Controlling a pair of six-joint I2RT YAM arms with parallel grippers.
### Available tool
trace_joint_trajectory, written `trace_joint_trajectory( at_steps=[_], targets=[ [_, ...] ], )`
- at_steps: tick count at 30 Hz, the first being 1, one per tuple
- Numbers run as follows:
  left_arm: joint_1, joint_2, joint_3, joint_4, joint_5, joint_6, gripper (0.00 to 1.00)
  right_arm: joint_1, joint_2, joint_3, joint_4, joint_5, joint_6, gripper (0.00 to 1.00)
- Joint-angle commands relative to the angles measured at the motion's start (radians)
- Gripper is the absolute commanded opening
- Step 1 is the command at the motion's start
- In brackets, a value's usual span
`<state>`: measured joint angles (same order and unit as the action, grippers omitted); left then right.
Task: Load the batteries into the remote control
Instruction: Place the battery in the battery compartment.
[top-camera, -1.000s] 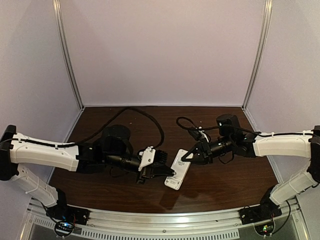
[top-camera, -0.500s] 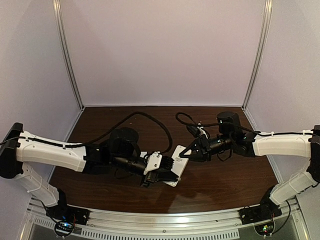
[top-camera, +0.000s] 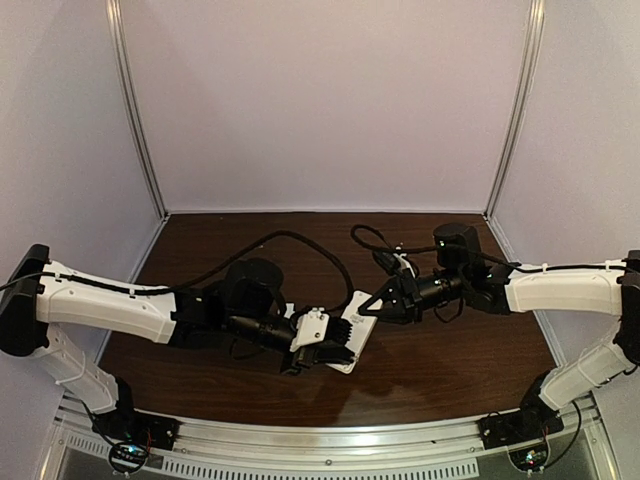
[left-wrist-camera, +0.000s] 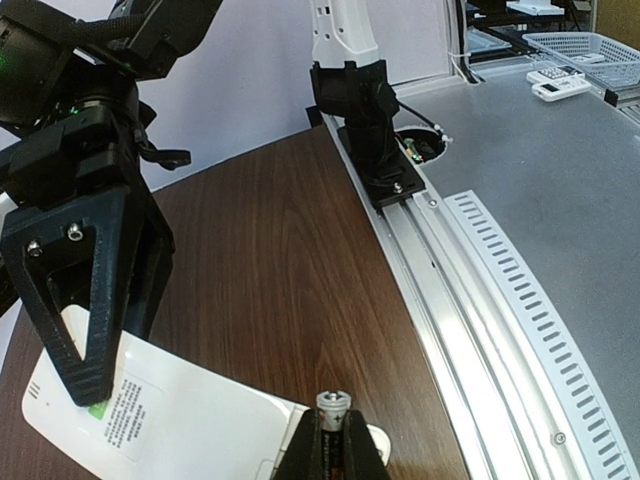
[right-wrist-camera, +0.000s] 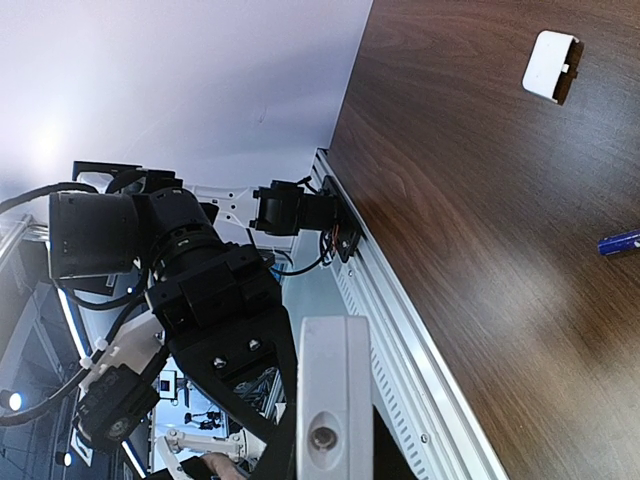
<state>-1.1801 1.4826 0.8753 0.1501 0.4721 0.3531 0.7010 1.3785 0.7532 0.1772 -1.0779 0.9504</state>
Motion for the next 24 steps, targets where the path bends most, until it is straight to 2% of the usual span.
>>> trace_joint_trajectory(
  at_steps=[1, 13, 24],
  targets=[
    [-0.004, 0.001, 0.018, -0.034, -0.038, 0.029, 0.0, 0.003, -0.026, 0.025, 0.037, -0.022, 0.011, 0.0],
    [-0.004, -0.021, 0.017, -0.145, -0.106, 0.071, 0.0, 0.003, -0.043, 0.028, 0.007, -0.027, -0.01, 0.0],
    [-0.004, 0.04, 0.085, -0.363, -0.151, 0.15, 0.0, 0.003, -0.048, 0.045, -0.038, -0.031, -0.039, 0.0]
  ],
)
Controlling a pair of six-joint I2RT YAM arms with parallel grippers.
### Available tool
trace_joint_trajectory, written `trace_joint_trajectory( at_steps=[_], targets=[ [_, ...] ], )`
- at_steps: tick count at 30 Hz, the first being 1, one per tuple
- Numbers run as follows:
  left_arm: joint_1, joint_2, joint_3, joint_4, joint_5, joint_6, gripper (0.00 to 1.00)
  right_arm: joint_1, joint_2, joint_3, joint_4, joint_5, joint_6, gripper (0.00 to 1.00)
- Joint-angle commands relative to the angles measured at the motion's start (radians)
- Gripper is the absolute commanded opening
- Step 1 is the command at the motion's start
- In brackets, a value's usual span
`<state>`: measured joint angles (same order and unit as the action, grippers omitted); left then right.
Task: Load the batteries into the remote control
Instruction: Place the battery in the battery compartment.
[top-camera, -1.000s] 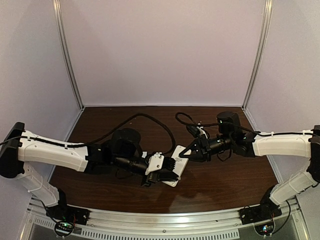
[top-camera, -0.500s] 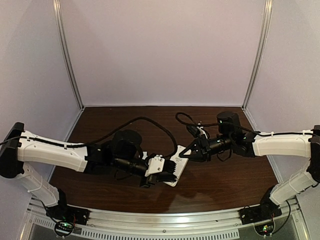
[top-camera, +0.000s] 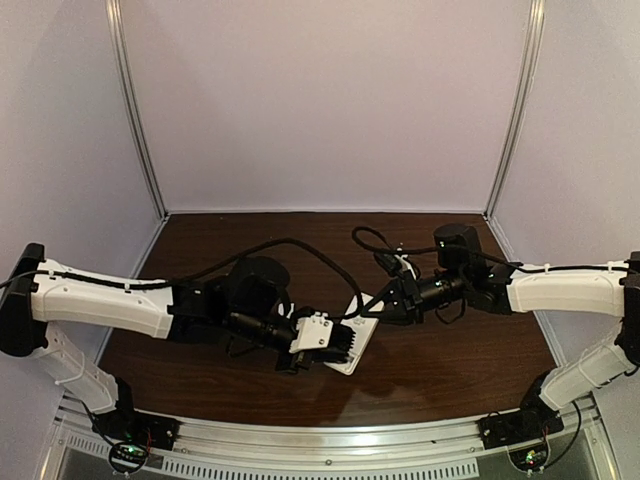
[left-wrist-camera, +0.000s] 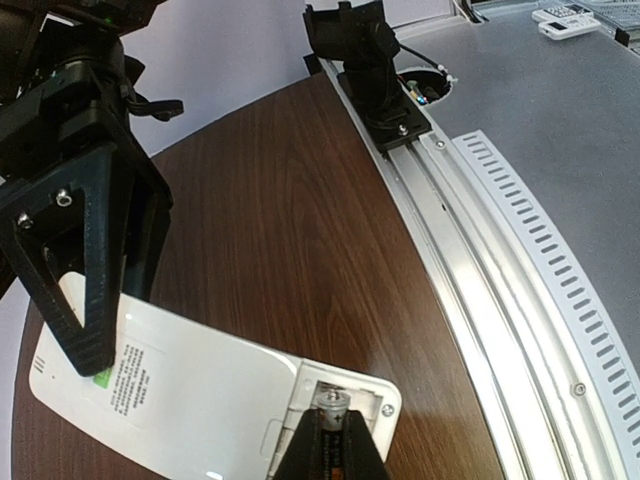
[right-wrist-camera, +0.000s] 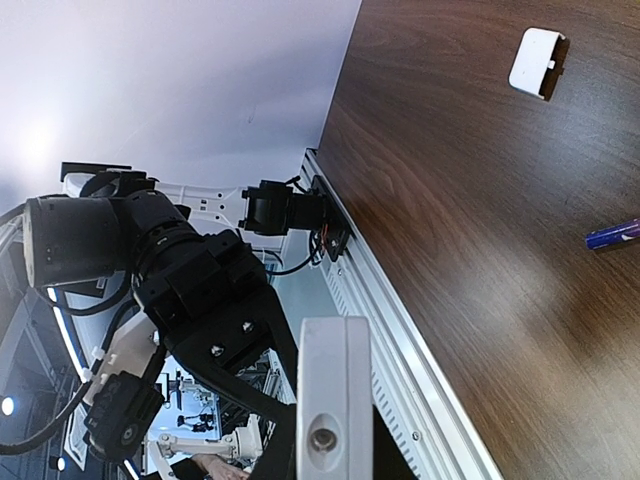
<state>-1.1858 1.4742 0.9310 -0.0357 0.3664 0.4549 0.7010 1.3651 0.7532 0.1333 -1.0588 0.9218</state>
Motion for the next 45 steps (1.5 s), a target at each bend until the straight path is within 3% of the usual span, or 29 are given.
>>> trace_joint_trajectory(
  at_steps=[1, 20, 32, 41, 45],
  targets=[
    [0.002, 0.059, 0.039, -0.203, -0.052, 0.055, 0.0, 0.002, -0.032, 0.049, 0.0, -0.05, -0.015, 0.0],
    [0.002, 0.142, 0.085, -0.345, -0.06, 0.107, 0.0, 0.003, -0.031, 0.086, -0.076, -0.049, -0.066, 0.0],
    [0.002, 0.147, 0.101, -0.36, -0.058, 0.092, 0.15, 0.003, -0.031, 0.085, -0.099, -0.045, -0.082, 0.0],
    [0.002, 0.157, 0.114, -0.376, -0.05, 0.093, 0.16, 0.003, -0.023, 0.084, -0.106, -0.042, -0.091, 0.0],
    [0.003, 0.141, 0.115, -0.356, -0.073, 0.069, 0.26, 0.003, -0.015, 0.085, -0.125, -0.026, -0.111, 0.0]
  ],
)
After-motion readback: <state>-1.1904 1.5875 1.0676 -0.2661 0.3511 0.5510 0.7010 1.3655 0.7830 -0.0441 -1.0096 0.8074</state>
